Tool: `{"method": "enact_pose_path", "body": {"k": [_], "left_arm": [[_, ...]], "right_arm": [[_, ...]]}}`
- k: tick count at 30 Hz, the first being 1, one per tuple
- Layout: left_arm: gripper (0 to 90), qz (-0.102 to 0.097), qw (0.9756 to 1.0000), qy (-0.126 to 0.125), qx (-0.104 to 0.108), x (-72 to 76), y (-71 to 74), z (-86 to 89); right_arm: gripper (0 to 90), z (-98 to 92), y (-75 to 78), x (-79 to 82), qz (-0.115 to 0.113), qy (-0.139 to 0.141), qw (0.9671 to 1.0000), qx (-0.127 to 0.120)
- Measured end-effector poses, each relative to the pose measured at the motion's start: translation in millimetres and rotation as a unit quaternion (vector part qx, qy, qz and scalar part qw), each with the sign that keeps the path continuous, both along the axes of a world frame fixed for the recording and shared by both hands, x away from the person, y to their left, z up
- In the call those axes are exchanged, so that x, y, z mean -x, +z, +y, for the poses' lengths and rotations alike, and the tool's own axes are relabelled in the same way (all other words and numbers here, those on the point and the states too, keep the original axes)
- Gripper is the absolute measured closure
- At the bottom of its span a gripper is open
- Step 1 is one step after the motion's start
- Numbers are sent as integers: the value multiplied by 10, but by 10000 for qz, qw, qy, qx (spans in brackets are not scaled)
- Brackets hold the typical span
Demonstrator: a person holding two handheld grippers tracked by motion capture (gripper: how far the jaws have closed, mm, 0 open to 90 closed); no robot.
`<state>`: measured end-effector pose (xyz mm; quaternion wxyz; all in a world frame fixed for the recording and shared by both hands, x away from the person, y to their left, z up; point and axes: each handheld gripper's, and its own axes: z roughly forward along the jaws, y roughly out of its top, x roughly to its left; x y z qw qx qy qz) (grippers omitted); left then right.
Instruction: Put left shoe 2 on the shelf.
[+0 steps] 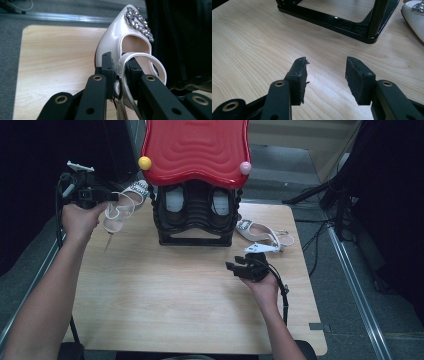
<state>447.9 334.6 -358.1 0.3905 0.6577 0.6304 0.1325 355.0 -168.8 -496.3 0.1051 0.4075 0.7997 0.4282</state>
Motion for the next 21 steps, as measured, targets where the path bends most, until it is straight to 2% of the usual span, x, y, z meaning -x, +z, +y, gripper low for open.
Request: {"method": "enact_pose_path", "body": {"k": [7,13,17,21], "left_arm": [[815,-28,9999,-12,110,-11,264,23],[815,-118,9999,-62,-3,-14,557,-2],[815,-296,9995,-45,-30,3,781,-40],[815,-418,9990,-136,-70,24,1010,-79]], "right_arm": [[529,-2,0,1,12,-12,10000,-2],[529,2,-3,0,24,-7,10000,3],[528,4,-4,1,29,-5,10000,2],[528,4,-3,4,41,-7,10000,-1]]}}
